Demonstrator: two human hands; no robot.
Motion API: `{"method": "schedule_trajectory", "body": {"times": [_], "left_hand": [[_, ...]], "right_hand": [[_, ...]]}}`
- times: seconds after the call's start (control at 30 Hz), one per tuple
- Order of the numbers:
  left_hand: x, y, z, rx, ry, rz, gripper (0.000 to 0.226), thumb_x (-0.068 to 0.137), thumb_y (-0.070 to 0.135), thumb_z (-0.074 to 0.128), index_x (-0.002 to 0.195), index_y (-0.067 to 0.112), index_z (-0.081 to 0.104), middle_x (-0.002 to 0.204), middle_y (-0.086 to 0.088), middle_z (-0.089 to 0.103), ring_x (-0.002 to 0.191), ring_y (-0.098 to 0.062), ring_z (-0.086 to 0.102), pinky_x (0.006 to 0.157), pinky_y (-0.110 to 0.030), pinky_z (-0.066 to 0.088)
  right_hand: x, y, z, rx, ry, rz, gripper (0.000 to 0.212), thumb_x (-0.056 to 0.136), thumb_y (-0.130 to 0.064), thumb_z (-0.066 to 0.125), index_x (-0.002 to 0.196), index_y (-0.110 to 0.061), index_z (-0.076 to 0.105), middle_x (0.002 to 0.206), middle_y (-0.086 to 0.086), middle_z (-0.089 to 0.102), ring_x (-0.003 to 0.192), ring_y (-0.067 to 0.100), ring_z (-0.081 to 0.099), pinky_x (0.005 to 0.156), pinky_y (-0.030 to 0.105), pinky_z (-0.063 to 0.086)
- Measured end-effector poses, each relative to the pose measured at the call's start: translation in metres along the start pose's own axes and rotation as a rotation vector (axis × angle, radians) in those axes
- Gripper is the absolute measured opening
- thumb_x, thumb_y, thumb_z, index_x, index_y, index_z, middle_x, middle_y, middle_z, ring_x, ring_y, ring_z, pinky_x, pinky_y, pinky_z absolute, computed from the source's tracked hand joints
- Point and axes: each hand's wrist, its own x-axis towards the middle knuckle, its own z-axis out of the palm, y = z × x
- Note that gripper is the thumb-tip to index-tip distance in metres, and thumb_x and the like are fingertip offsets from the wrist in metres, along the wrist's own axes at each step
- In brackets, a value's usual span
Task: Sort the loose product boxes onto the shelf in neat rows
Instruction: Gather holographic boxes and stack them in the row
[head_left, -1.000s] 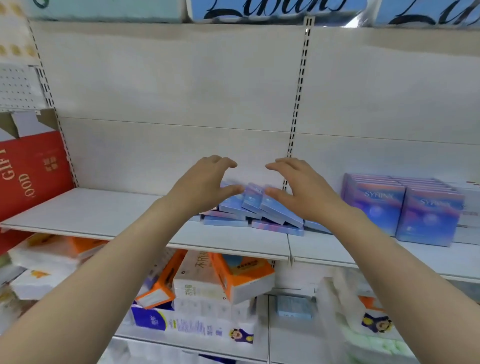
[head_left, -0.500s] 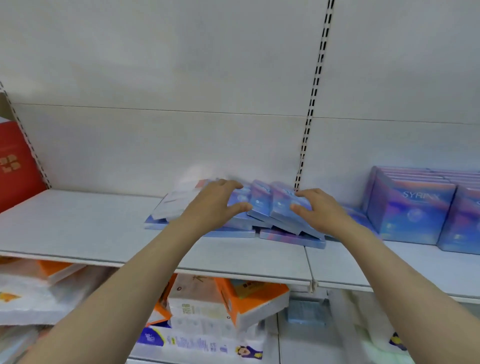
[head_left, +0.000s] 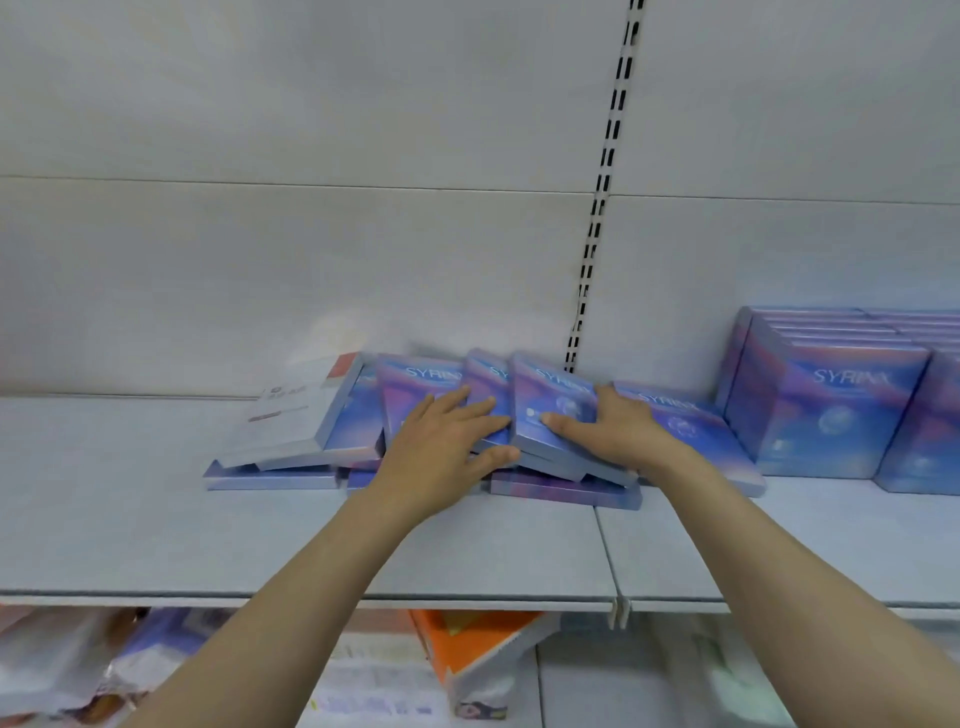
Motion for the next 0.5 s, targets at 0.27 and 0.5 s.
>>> {"method": "schedule_trajectory", "body": {"times": [0.27,0.5], "left_hand": [[-0.014,-0.006,-0.006,-0.075,0.03,-0.018,0.057,0.091,0.062,0.042,0.139,0.031,0.05,0.152,0.013,0.038,0.146,-0.013,0.018,0.118,-0.039,0.019],[-0.015,-0.014,-0.015,-0.159,0.18,-0.051,0.056,0.086,0.065,0.048,0.116,0.021,0.064,0.117,0.004,0.065,0.114,-0.017,0.053,0.095,-0.033,0.044]], "right_hand": [[-0.002,-0.027,0.021,0.174,-0.029,0.024,0.127,0.048,-0.096,0.055,0.148,-0.02,0.035,0.149,-0.002,0.042,0.139,0.022,0.036,0.111,0.043,0.036],[-0.027,-0.024,0.024,0.235,-0.043,-0.032,0.091,0.078,-0.074,0.059,0.15,-0.024,0.036,0.153,-0.003,0.039,0.139,0.02,0.039,0.11,0.033,0.034]]}}
